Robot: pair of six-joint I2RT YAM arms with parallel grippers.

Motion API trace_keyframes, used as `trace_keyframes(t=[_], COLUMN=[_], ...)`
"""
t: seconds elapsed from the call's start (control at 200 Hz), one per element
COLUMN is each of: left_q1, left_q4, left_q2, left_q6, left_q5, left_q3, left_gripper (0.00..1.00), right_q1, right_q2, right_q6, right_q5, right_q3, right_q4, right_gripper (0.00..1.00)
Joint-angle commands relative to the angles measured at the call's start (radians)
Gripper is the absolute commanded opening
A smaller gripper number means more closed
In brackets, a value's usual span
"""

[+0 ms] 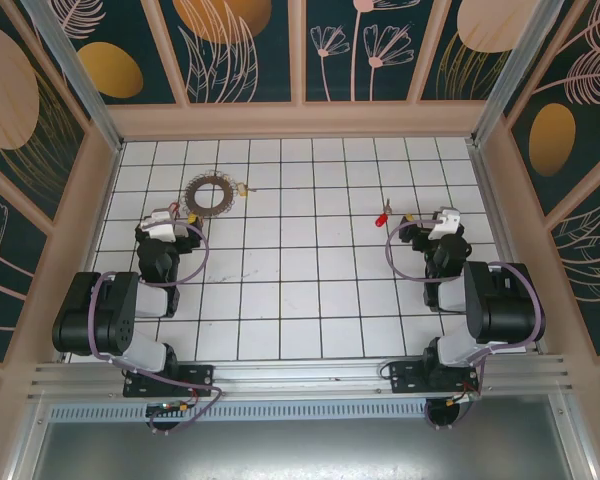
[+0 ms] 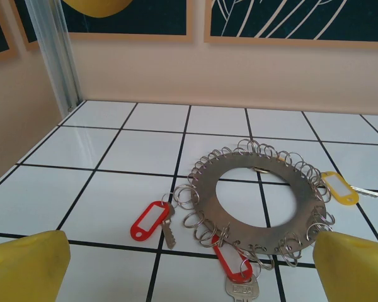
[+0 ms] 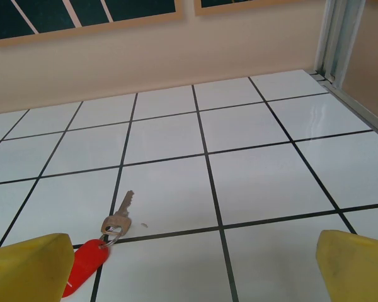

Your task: Put the keys on the keyring

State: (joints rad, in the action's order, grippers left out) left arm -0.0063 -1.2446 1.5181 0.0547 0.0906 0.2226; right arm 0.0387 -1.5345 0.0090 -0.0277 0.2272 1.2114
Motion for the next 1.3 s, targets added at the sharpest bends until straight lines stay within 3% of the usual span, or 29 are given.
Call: trace_keyframes(t=[0.0,0.656,0.766,0.831,0.916,0.996,1.086,1.166,1.211,1.296], left_q1=[0.004,0.004,0.003,0.004,0.003,0.004,0.003,0.003,0.004,0.003], left_q4=[-0.024,-0.02,0.012,0.191,0.541,0.783,0.915,0.998,0.985,0.986], left_q2=[0.001,0.001,-0.052,-0.162,-0.331,-0.472,-0.611,-0.693,-0.712,-0.672], left_q6=[0.014,0.02,0.063,0.111,0.197,0.306,0.351,0.394,0.364,0.257], left_q5=[0.01,0.027,0.147,0.226,0.24,0.241,0.199,0.18,0.113,-0.159], left_q3=[0.014,0.016,0.013,0.046,0.135,0.2,0.241,0.28,0.29,0.328], left_gripper=[0.99,0.99,0.99,0.99,0.99,0.99,0.99,0.99,0.99,0.99], right_q1=[0.001,0.002,0.019,0.024,0.017,0.007,0.01,0.013,0.015,0.016], right_q2=[-0.005,-0.005,0.005,0.063,0.234,0.446,0.665,0.778,0.809,0.787], right_q6=[0.005,0.007,0.019,0.038,0.065,0.169,0.284,0.348,0.327,0.312], right_q5=[-0.011,-0.014,-0.046,-0.008,0.035,0.155,0.189,0.129,0.051,-0.029], right_q3=[0.014,0.015,0.001,-0.017,-0.009,0.027,0.114,0.189,0.223,0.308], right_q4=[0.017,0.016,0.035,0.019,-0.163,-0.412,-0.722,-0.918,-1.001,-1.183], right_gripper=[0.99,0.99,0.99,0.99,0.99,0.99,0.99,0.99,0.99,0.99])
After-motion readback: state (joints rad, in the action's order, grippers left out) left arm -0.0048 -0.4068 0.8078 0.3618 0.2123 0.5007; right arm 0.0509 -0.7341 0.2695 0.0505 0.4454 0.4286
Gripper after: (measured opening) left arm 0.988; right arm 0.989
